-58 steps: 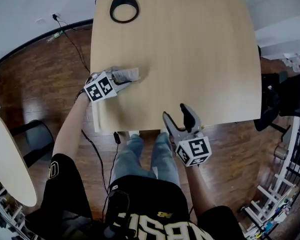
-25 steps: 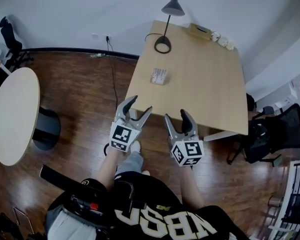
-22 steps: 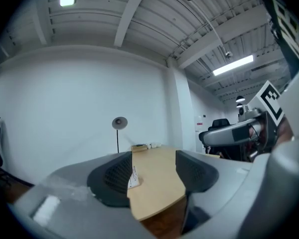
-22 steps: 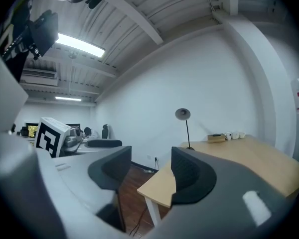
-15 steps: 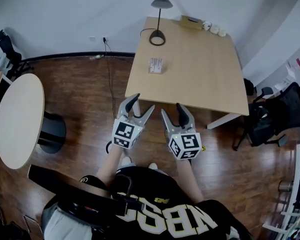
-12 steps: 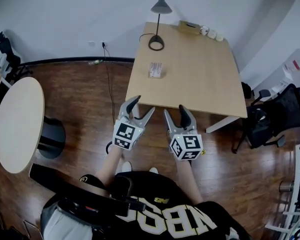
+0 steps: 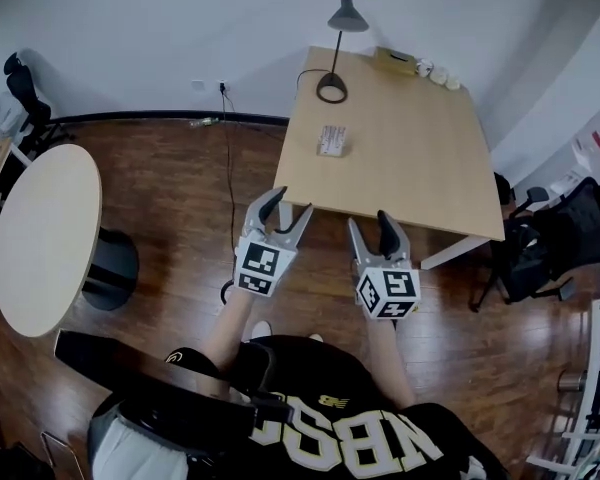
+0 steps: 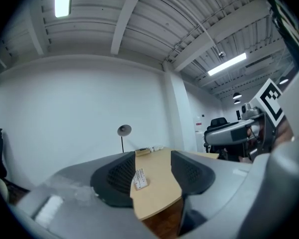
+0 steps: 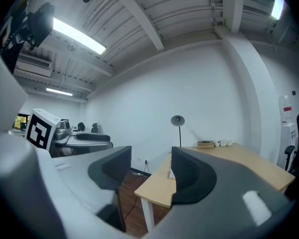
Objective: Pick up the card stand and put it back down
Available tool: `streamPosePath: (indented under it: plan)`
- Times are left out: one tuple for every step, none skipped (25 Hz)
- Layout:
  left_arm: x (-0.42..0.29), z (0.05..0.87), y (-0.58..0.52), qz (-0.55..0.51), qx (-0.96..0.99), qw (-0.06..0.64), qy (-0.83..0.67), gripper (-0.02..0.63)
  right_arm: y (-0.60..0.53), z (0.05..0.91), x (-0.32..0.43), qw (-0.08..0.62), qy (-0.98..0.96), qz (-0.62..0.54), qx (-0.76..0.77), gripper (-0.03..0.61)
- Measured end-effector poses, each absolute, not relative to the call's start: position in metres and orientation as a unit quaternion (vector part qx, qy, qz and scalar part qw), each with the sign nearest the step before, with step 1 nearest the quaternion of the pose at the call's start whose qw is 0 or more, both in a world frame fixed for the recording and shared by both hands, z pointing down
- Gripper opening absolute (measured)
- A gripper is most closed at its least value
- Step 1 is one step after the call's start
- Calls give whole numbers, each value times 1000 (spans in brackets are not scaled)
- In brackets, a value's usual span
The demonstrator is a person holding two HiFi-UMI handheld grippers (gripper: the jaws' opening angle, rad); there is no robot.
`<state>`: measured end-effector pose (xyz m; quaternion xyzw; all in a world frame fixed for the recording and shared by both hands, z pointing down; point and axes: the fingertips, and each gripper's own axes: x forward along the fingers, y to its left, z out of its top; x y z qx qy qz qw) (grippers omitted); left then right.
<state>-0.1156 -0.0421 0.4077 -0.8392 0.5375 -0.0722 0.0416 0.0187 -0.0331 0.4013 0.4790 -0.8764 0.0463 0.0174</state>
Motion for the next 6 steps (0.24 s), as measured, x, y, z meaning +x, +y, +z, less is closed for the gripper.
streamPosePath:
  plan:
    - [-117,407,-41,-69,-839,40,538,227,-32,398,17,17,-878,41,477,249]
    - [-118,406,-41,-67,-839,39,539,226,-32,395,14,16,-879,37,475,249]
    - [-119,405,-41,-65,-838,39,540,227,-32,392,12,14,-880,34,474,249]
    - [-121,404,-41,-64,-837,38,542,227,-32,391,9,14,-881,33,472,249]
    - [-122,403,-41,-64,-836,38,543,227,-31,390,7,14,-882,32,470,249]
    - [-124,403,-40,-63,-836,37,545,227,-31,389,4,14,-883,31,469,249]
